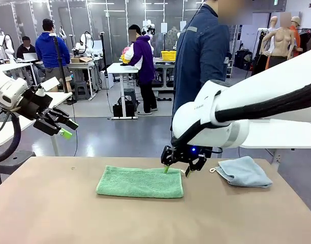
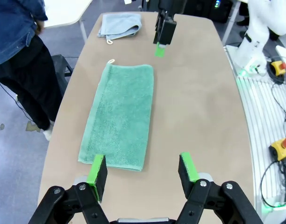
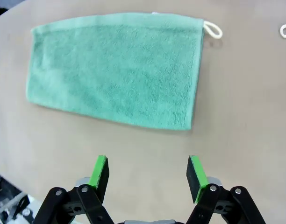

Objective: Fold the towels and place them in the basket.
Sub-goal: When a person lays out a Towel with hook on the table, fold it in half twice.

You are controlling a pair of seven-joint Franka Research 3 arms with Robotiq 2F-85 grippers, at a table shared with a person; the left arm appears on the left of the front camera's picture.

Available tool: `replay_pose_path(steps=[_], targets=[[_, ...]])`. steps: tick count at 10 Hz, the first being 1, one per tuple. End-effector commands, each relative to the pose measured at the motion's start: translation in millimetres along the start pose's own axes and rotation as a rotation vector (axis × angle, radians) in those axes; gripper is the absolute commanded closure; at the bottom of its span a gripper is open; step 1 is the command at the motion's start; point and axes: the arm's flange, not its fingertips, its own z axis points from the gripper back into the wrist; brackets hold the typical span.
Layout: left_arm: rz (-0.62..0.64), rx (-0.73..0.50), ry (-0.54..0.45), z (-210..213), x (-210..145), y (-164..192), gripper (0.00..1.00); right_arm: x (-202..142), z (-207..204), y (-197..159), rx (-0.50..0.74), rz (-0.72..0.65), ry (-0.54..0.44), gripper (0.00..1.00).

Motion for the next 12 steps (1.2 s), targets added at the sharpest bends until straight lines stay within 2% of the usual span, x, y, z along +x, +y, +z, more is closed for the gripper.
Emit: replay_pose_path(steps=[1,6,12], targets=[[-0.006,0.006,0.005,1,1,-1,0.22,14,-18,18,-0.095,-0.065,-0.037,0.16],[-0.006,0.006,0.005,1,1,-1,0.22,43,-67,11,-0.182,-0.051,-0.031,0.16],[-0.006,0.006,0.005,1,1,-1,0.22,64,-108,-9,-0.169,-0.052,-0.004,0.16]])
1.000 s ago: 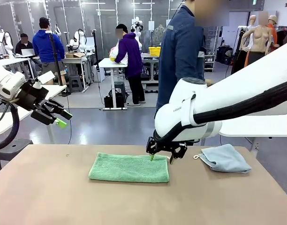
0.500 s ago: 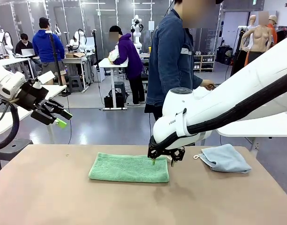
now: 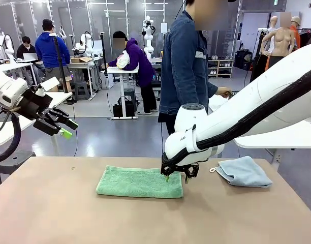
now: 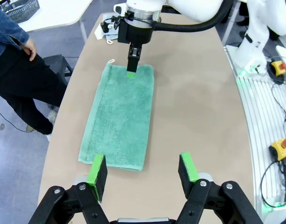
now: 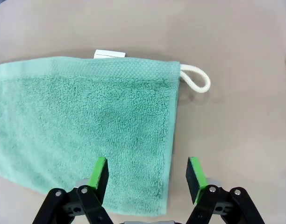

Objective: Fold the towels and place them in the basket.
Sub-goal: When a person lays out a Towel with hook on the table, fold it in half twice.

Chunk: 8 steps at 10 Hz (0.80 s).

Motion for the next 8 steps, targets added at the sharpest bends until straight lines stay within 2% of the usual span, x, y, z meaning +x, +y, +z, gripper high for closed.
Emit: replay_pose_path(steps=[1,7,8], targets=[[-0.005,0.005,0.005,1,1,-1,0.22,5,-8,7,0.005,-0.016,-0.013,0.16],[-0.005,0.005,0.005,1,1,-1,0.22,11,-23,8,-0.004,-0.002,-0.014,0.16],[-0.005,0.005,0.005,1,1,-1,0.22,12,-24,7,-0.007,0.000,-0.014,0.22]])
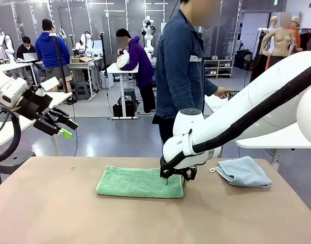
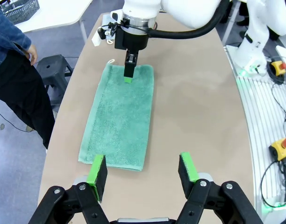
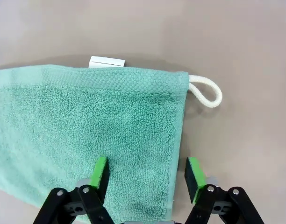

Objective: Fold the towels and place them in the basket.
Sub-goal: When a person lays out a Towel with hook on the table, fold it in half twice.

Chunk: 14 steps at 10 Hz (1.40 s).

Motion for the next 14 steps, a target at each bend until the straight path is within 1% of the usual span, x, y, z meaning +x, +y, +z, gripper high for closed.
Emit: replay_pose_path(steps=[1,2,3,4,5,6,7,8,9,10,11,14], targets=[[-0.005,0.005,0.005,1,1,-1,0.22,5,-4,4,-0.008,0.001,-0.023,0.22],[-0.005,0.005,0.005,1,1,-1,0.22,6,-5,4,-0.010,0.001,-0.023,0.36],[-0.005,0.005,0.005,1,1,-1,0.22,5,-6,5,-0.012,-0.004,-0.017,0.37],[-0.005,0.005,0.005,1,1,-1,0.22,4,-7,5,-0.014,-0.003,-0.015,0.56],[-0.005,0.005,0.005,1,1,-1,0.22,4,-8,6,-0.021,-0.002,-0.014,0.57],[-0.005,0.005,0.005,1,1,-1,0.22,4,-10,5,-0.042,-0.008,-0.018,0.76],[-0.005,0.005,0.005,1,1,-1,0.22,4,-13,3,-0.058,-0.011,-0.016,0.77],[-0.005,0.005,0.005,1,1,-1,0.22,3,-15,1,-0.066,-0.014,-0.013,0.96],[-0.005,0.005,0.005,1,1,-1,0.22,2,-16,0,-0.072,-0.014,-0.013,0.97],[-0.005,0.005,0.005,1,1,-1,0.22,2,-15,-2,-0.080,-0.009,-0.011,1.00],[-0.005,0.005,0.005,1,1,-1,0.22,1,-12,-10,-0.088,0.020,-0.017,1.00],[-0.005,0.005,0.005,1,1,-1,0.22,0,3,-50,-0.082,0.055,-0.033,1.00]])
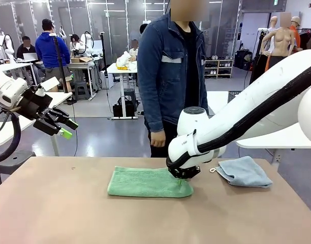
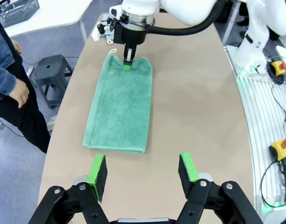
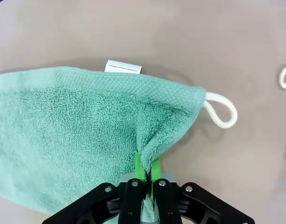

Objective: Fold the towels and place them in the basket.
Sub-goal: When a person lays out a Towel with hook on the table, fold it in half twice.

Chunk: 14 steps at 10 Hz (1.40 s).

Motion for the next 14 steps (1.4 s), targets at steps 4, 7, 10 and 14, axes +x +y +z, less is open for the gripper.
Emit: replay_pose_path(steps=[4,7,10,14], targets=[[-0.006,0.005,0.005,1,1,-1,0.22,-11,28,-50,-0.025,0.054,-0.048,1.00],[-0.006,0.005,0.005,1,1,-1,0.22,-11,83,-19,-0.062,0.077,-0.104,1.00],[-0.006,0.005,0.005,1,1,-1,0.22,-14,119,41,-0.119,0.110,-0.120,1.00],[-0.006,0.005,0.005,1,1,-1,0.22,-10,116,119,-0.193,0.114,-0.074,1.00]])
